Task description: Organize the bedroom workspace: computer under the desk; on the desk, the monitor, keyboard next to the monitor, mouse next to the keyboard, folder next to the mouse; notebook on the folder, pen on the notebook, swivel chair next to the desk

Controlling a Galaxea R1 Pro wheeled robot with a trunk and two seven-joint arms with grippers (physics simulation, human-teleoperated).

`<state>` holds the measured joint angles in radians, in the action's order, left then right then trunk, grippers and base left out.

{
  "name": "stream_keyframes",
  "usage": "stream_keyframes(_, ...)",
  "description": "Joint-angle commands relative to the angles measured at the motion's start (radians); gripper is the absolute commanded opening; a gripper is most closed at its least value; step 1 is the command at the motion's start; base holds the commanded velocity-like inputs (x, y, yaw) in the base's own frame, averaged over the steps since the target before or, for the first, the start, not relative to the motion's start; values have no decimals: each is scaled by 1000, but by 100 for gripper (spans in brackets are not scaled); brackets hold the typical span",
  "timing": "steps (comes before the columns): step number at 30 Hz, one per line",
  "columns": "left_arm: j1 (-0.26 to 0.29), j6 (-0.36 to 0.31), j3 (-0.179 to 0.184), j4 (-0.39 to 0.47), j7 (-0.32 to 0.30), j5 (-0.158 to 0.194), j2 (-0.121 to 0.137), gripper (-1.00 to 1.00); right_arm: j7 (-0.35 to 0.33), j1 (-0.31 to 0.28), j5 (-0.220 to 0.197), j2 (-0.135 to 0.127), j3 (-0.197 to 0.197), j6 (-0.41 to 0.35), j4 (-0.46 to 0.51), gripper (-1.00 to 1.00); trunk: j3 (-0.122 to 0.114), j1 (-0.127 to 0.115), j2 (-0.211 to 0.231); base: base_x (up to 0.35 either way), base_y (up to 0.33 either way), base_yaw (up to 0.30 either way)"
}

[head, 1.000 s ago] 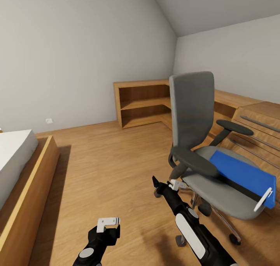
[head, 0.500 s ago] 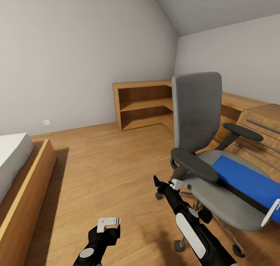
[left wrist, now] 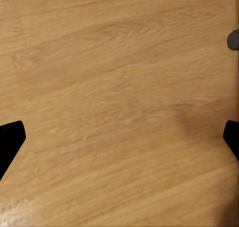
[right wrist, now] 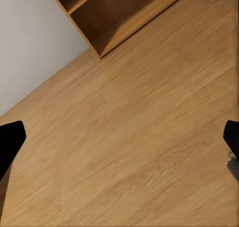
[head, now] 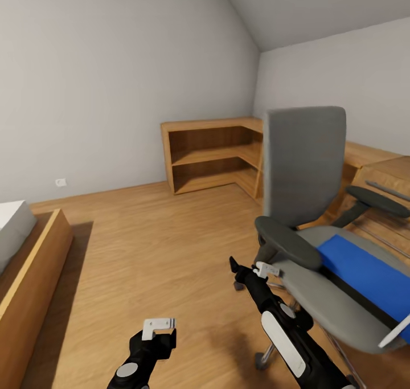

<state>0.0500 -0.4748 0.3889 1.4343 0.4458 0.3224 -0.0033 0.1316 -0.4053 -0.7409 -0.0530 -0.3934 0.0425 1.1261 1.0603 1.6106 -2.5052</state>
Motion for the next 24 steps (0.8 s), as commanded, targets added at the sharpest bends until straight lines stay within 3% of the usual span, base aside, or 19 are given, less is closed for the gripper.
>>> stream_keyframes(1, 1, -2, 3, 2, 10, 10, 0, 100, 10, -1, -8, -3, -4, 5, 3, 100, 1, 0, 0, 252, -204, 0)
stream_keyframes(10, 1, -2, 20, 2, 11, 10, 1, 100, 14, -1, -8, -5, -5, 5, 6, 100, 1, 0, 0, 234, -198, 0)
stream_keyframes(24, 1, -2, 21, 2, 10, 10, 1, 100, 12, 0, -8, -2, -10, 2, 4, 100, 1, 0, 0, 18, -17, 0)
